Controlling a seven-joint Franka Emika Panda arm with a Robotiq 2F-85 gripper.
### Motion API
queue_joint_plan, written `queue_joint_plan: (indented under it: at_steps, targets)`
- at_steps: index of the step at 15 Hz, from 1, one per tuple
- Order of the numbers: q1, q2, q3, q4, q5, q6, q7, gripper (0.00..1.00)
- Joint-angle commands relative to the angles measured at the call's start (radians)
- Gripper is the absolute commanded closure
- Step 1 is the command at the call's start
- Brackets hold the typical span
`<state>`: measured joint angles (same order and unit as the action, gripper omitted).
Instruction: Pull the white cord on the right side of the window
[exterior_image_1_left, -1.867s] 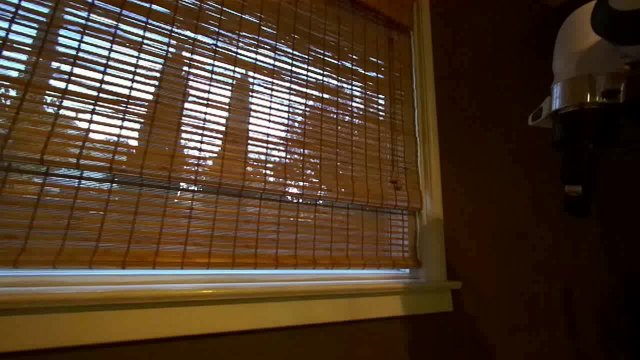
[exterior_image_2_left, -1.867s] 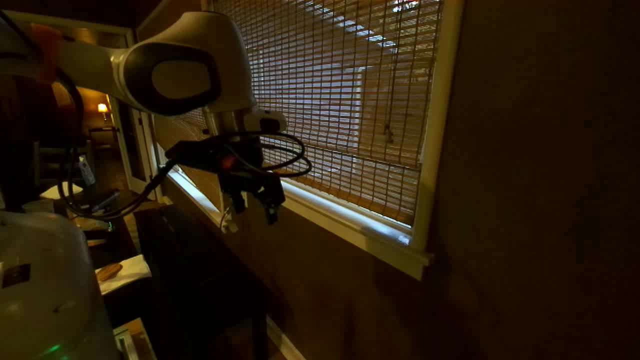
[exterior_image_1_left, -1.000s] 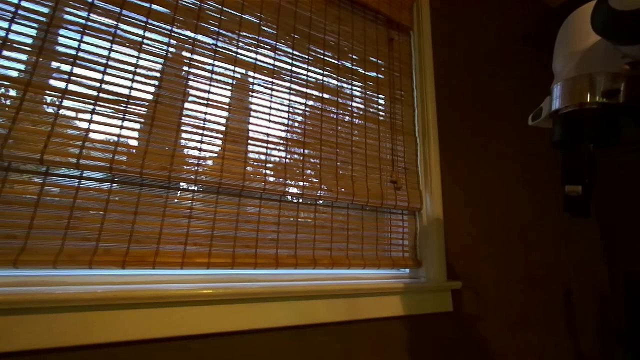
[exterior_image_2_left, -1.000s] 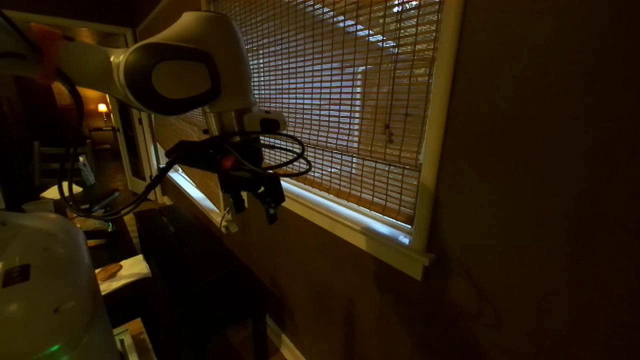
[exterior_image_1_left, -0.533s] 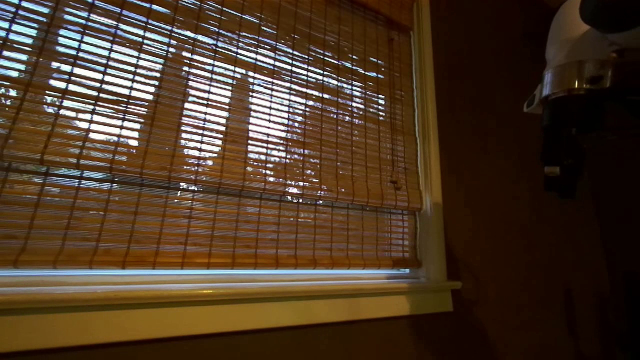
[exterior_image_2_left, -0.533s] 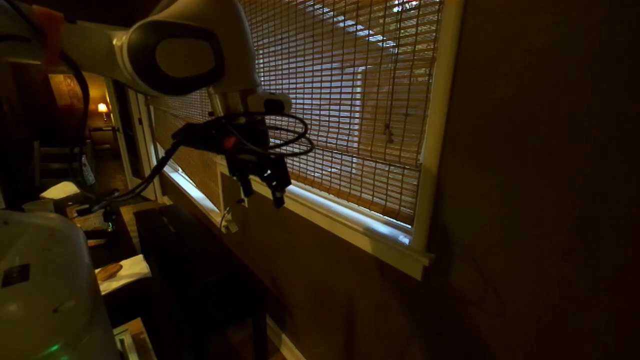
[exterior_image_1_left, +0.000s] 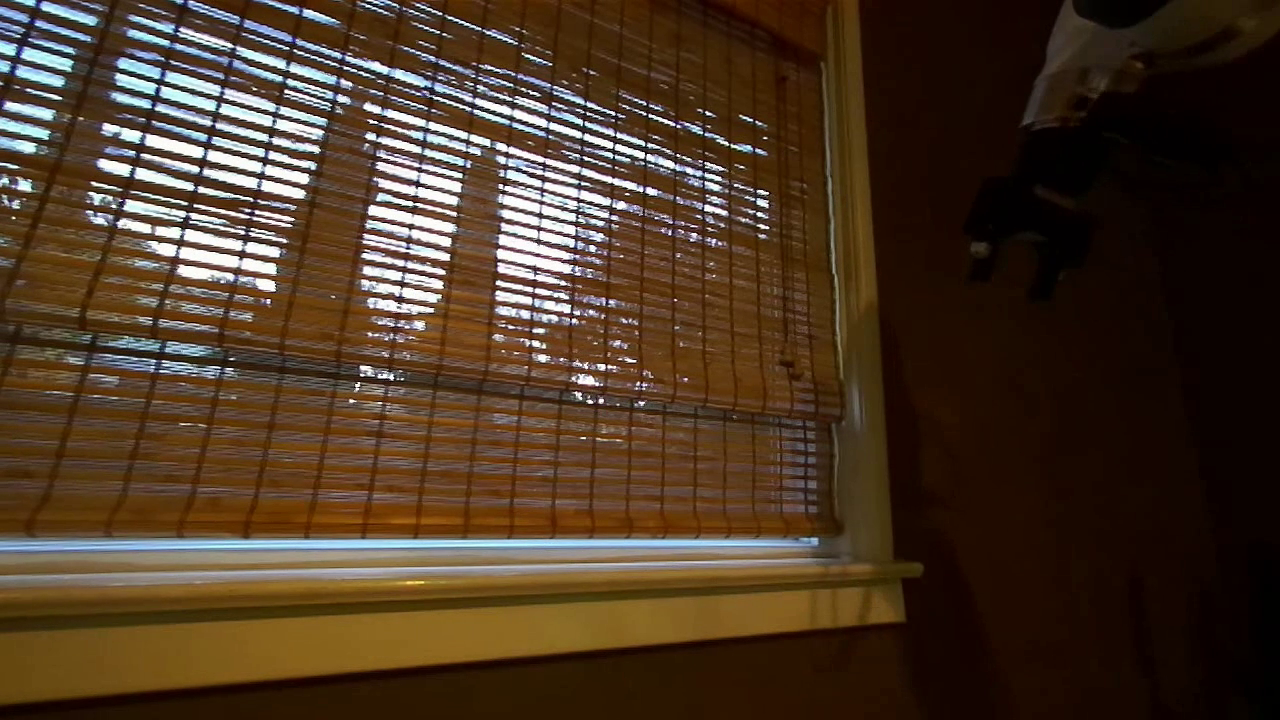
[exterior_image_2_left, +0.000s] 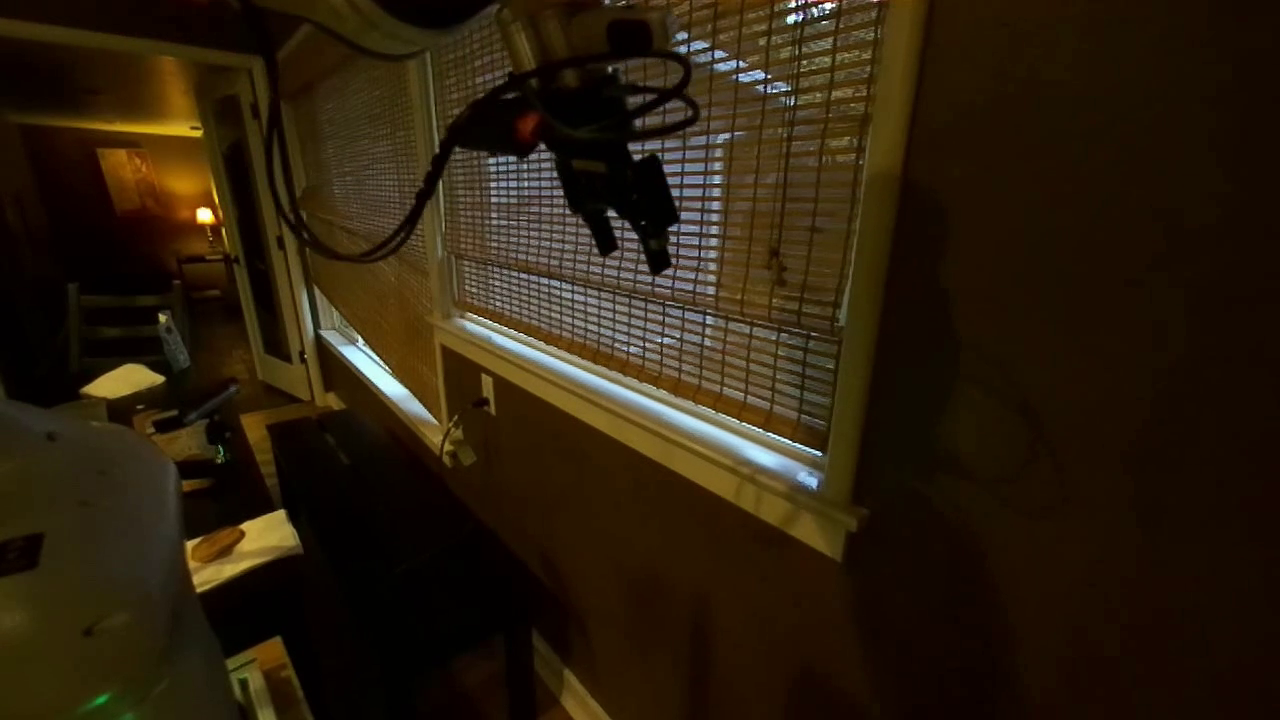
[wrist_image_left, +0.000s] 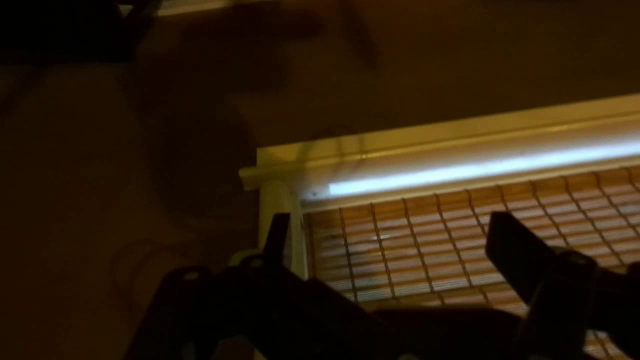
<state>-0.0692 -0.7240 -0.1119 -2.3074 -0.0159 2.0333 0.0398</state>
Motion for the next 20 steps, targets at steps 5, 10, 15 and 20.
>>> queue_joint_plan:
  at_steps: [5, 10, 15, 20]
  targets:
    - [-0.025, 0.227, 0.097, 0.217, 0.018, 0.227, 0.185, 0.0]
    - [-0.032, 0.36, 0.16, 0.317, -0.019, 0.268, 0.28, 0.0]
    - [-0.059, 0.474, 0.194, 0.364, -0.145, 0.346, 0.372, 0.0]
    - [-0.068, 0.561, 0.187, 0.372, -0.292, 0.489, 0.436, 0.0]
